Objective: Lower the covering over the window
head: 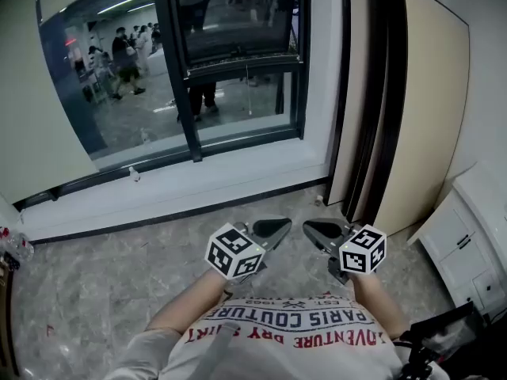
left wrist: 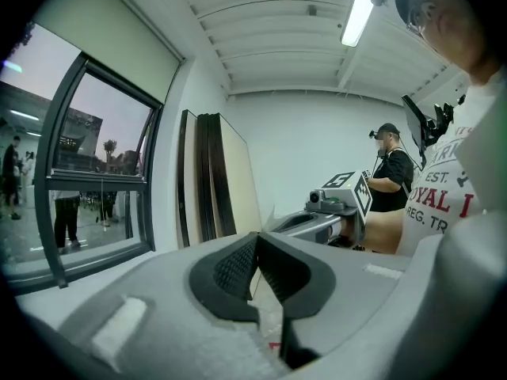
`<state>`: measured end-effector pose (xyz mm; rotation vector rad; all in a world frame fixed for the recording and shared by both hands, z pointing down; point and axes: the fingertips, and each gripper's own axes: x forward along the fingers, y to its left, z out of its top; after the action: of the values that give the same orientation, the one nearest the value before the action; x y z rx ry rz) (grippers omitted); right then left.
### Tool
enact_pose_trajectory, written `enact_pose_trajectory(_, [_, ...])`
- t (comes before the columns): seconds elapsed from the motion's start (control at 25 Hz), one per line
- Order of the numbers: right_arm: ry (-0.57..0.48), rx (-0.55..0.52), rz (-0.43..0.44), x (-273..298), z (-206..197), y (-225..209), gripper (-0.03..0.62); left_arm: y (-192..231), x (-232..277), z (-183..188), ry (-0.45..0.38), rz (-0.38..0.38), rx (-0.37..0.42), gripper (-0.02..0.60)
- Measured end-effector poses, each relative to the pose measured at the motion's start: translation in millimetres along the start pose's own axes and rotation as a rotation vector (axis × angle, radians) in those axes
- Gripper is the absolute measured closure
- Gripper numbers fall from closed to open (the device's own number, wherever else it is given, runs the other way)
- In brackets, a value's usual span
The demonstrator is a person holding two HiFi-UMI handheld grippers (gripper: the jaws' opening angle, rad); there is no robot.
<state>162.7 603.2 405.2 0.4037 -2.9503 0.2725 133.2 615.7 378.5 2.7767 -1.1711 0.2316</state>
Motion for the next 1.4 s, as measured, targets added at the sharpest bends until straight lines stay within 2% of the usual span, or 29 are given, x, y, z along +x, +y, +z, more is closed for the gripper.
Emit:
enact_pose_trajectory(0.44, [-0.006, 0.111, -0.012, -27, -30, -32, 0.593, -4, 45, -16, -0.017, -0.04, -0.086, 0.578])
enact_pose_trajectory(0.68, [-0.021, 0.24, -0.037, -42, -59, -51, 0.594, -5, 71, -41, 0.021, -0.062, -0.184, 0.578])
enact_pose_trajectory(0.88, [-0.035, 0.287, -0.057, -34, -70, -72, 0.594, 9, 81, -57, 0.068, -0.068, -0.198, 0.578])
enact_pose_trajectory(1.04, [-0.035, 0.307, -0.068, -13, -74, -95, 0.594, 37, 85, -62, 0.053, -0.065, -0.219, 0.578])
enact_pose_trajectory(1.2, [-0.019, 0.323, -0.071, 12, -72, -129, 0.594, 85, 107, -71, 0.061, -0.052, -0.253, 0.579])
enact_pose_trajectory(1.4, [-0.025, 0.36, -0.097, 50, -61, -190, 0.594, 146, 146, -70, 0.068, -0.089, -0.273, 0.579])
